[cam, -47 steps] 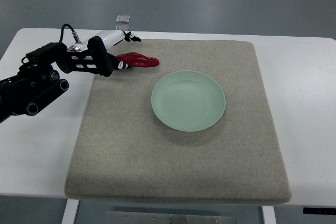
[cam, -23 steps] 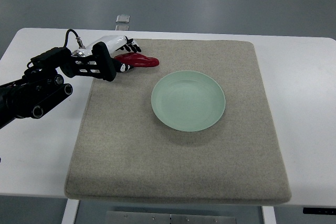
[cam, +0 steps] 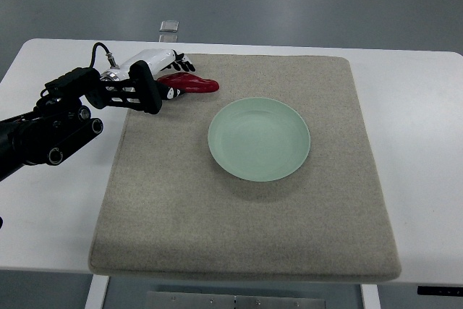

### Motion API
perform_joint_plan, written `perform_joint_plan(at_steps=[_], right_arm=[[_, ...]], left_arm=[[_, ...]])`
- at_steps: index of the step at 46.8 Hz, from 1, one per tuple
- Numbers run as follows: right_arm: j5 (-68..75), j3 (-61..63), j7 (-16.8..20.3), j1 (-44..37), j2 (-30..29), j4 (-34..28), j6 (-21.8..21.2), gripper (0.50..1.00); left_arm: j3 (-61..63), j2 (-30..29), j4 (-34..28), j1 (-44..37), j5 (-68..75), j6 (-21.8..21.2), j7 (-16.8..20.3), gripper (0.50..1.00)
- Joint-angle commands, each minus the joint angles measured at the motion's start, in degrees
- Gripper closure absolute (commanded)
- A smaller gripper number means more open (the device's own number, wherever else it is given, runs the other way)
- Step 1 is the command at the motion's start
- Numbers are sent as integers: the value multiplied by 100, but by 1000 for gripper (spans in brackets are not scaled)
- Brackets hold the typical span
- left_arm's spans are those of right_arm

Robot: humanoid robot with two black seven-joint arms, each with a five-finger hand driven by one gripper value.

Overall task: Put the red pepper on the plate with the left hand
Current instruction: 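Lower the left hand and close its fingers around the red pepper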

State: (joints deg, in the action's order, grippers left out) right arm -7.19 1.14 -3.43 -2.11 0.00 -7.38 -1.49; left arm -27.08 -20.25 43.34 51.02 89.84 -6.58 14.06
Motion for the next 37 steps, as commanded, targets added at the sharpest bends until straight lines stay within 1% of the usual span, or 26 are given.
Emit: perform_joint_plan(at_steps=[1,4,25,30,32,37], right_arm=[[7,0,0,0,0,0,-1,572],[-2,0,0,0,0,0,-1,572],[7,0,0,0,0,0,-1,572],[7,0,0,0,0,0,-1,572],[7,0,0,0,0,0,-1,572],[7,0,0,0,0,0,-1,572]], left_arm=[[1,56,-19,5,7,-123,0,793],[1,82,-80,5,16,-176,0,791],[10,100,-177,-4,25,-185,0,797],[18,135,-247,-4,25,-177,0,804],[36,162,-265,-4,25,-185,0,821],[98,170,-300,-4,16,-185,0,829]])
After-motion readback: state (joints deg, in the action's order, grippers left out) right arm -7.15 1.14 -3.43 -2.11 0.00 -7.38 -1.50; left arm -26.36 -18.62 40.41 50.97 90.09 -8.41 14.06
